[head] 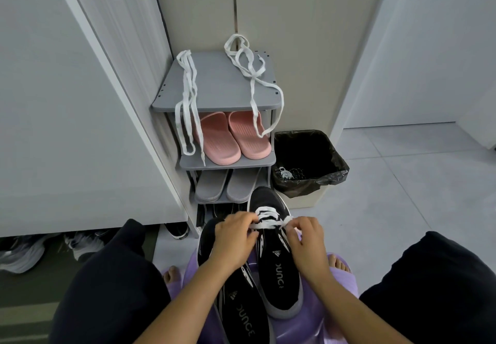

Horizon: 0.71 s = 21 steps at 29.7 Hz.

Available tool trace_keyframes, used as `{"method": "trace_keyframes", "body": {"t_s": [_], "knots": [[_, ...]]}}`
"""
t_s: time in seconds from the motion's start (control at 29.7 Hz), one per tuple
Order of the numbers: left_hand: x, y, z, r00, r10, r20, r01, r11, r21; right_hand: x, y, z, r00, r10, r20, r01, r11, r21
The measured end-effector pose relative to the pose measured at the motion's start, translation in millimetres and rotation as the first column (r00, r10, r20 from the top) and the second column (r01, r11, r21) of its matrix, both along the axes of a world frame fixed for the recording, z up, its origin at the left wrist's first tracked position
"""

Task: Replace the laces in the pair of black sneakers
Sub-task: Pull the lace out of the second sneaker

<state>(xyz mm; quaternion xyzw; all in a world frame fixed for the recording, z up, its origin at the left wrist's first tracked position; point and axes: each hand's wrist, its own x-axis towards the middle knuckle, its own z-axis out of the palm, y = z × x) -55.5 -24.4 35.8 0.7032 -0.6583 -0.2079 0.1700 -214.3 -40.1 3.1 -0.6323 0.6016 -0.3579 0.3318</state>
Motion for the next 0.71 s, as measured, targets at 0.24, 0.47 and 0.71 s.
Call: {"method": "trace_keyframes", "body": {"t_s": [0.24,0.47,0.71], "knots": [[-3.3,0.3,3.6,0.997,0.005,-0.08,-0.004,1.0,0.017,-2.4,-14.9,-4.1,0.939,0.121,-0.321,-0.099,0.992,0.084],[-1.1,1.6,8.2,0.83,0.159,-0.535,-0.047,0.975,0.217,0.2,-8.0,24.9,0.974,0.177,-0.139,-0.146,0.968,0.206],[-3.8,-4.1,-13.5,0.89,0.209,-0.405,-0.153,0.974,0.166,-2.2,-16.9,20.3,0.996,0.048,0.071,-0.069,0.94,0.333]]}}
